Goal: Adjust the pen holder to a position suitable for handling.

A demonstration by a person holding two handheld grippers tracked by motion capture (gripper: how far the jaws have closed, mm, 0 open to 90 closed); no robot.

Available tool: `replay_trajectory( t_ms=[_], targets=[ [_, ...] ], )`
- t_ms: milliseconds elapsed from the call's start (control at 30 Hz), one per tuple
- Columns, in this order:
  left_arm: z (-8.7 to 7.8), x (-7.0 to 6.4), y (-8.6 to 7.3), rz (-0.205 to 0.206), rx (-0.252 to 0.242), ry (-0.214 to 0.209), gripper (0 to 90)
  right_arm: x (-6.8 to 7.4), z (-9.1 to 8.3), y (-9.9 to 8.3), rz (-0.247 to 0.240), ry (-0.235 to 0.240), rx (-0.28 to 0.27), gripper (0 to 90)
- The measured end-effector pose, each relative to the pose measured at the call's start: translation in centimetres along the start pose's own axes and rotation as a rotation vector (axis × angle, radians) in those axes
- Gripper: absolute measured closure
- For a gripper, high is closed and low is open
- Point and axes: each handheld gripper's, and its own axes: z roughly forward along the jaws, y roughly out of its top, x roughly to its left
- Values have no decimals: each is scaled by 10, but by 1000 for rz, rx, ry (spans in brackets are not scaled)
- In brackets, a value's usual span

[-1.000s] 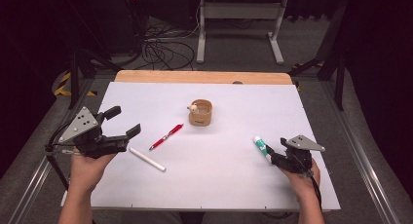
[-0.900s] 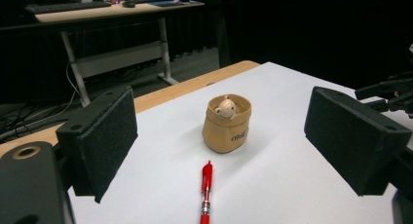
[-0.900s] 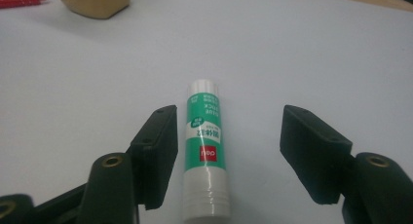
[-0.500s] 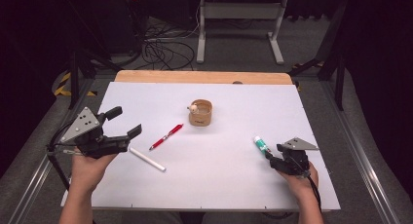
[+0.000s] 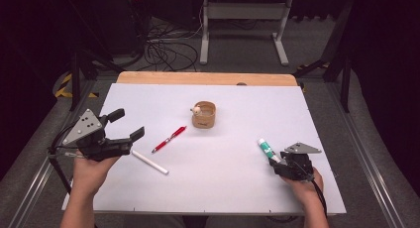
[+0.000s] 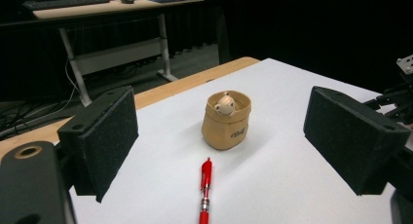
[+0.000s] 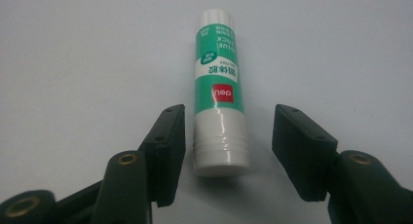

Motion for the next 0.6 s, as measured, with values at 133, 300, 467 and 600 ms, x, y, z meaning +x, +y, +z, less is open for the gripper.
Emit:
replay_trajectory(
  t_ms=[133,300,467,600],
  targets=[
    [0,0,0,0,0,0,135,1,0,-2,-14,-4,9,472],
    [0,0,0,-1,1,1,135,2,1,-3,-19,-6,18,487],
    [0,1,-1,-4,0,3,135,2,1,-4,-16,-3,15,508],
    [0,1,-1,-4,2,2,136,1,0,-5,-4,-1,9,526]
  ],
)
